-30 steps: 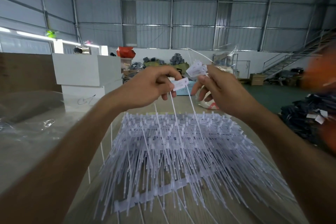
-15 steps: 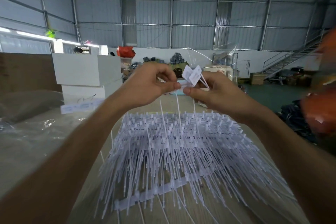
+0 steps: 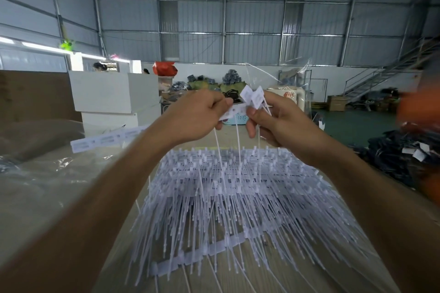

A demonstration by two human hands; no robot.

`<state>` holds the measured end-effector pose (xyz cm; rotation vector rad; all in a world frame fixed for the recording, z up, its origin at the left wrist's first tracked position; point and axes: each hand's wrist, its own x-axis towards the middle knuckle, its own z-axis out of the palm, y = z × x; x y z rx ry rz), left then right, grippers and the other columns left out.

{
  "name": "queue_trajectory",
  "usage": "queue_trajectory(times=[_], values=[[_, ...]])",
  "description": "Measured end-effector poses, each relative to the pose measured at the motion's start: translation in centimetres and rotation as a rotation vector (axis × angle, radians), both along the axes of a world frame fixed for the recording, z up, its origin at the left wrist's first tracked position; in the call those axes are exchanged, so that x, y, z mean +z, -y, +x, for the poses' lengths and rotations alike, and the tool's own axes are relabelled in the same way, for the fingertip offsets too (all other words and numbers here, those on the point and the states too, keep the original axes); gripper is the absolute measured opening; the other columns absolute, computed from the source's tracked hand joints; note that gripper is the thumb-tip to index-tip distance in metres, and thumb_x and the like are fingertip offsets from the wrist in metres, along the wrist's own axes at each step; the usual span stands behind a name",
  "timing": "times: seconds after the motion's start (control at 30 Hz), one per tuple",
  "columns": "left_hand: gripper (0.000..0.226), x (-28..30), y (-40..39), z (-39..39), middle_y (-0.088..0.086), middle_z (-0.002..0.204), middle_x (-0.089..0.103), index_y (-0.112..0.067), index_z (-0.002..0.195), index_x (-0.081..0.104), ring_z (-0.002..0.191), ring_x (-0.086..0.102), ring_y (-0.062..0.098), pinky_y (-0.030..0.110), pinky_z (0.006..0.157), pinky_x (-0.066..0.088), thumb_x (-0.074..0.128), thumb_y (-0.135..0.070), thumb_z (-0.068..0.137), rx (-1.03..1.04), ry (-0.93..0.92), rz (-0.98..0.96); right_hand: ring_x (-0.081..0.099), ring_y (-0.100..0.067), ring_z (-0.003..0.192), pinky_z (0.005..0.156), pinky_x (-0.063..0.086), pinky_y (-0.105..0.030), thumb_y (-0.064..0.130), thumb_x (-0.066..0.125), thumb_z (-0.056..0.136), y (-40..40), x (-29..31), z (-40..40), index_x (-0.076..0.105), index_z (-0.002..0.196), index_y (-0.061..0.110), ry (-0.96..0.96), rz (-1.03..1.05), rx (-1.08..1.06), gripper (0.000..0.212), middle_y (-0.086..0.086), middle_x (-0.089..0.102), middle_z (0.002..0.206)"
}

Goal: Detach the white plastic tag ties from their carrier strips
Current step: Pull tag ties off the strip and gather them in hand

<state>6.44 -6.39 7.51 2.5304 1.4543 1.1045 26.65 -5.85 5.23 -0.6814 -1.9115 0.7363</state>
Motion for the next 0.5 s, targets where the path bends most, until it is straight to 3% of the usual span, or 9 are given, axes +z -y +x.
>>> queue_trajectory(times=[0.07,0.2,0.3,0.37,0.5], values=[[0.035,0.03,0.01,-0.01,-0.004,0.067,0.067,-0.017,0.077,0.055,0.072,0.071,0.028,0.044,0.072,0.057,0.045,-0.034,0.105,-0.017,0.031,0.016,0.025,-0.016,0.047,0.045,0.018,-0.028,0.02,0.051,0.105,-0.26,-0.09,0.03,0.062,0.106,0.024,-0.041,-0.028,-0.021,0.012,-0.012,0.061,0.071],[0.032,0.21,-0.07,-0.03,-0.012,0.057,0.058,-0.026,0.072,0.051,0.052,0.051,0.005,0.026,0.054,0.039,0.049,-0.028,0.104,-0.053,0.031,0.09,0.024,-0.011,0.045,0.043,0.019,-0.023,0.028,0.058,0.102,-0.95,-0.23,0.19,0.065,0.099,0.016,-0.106,-0.141,-0.074,0.014,-0.004,0.045,0.061],[0.035,0.26,0.03,0.02,-0.009,0.062,0.056,-0.03,0.07,0.048,0.057,0.053,0.008,0.027,0.056,0.037,0.049,-0.026,0.104,-0.056,-0.029,0.121,0.027,-0.006,0.045,0.041,0.02,-0.02,0.042,0.063,0.091,-0.84,-0.2,0.69,0.069,0.097,0.013,-0.07,-0.236,0.007,0.03,-0.001,0.036,0.06],[0.036,0.32,0.08,0.01,-0.009,0.062,0.056,-0.031,0.069,0.047,0.054,0.051,0.002,0.022,0.054,0.033,0.05,-0.026,0.104,-0.053,-0.048,0.133,0.029,-0.006,0.046,0.04,0.019,-0.019,0.043,0.065,0.084,-0.68,-0.04,0.9,0.068,0.098,0.012,-0.086,-0.259,0.059,0.034,0.001,0.034,0.058],[0.037,0.45,0.13,-0.11,-0.01,0.06,0.051,-0.032,0.068,0.047,0.052,0.049,-0.004,0.018,0.05,0.027,0.053,-0.025,0.103,-0.047,-0.039,0.154,0.026,-0.01,0.045,0.043,0.014,-0.024,0.042,0.066,0.086,-0.38,0.25,0.61,0.072,0.088,0.026,-0.085,-0.221,0.134,0.016,0.001,0.04,0.054]])
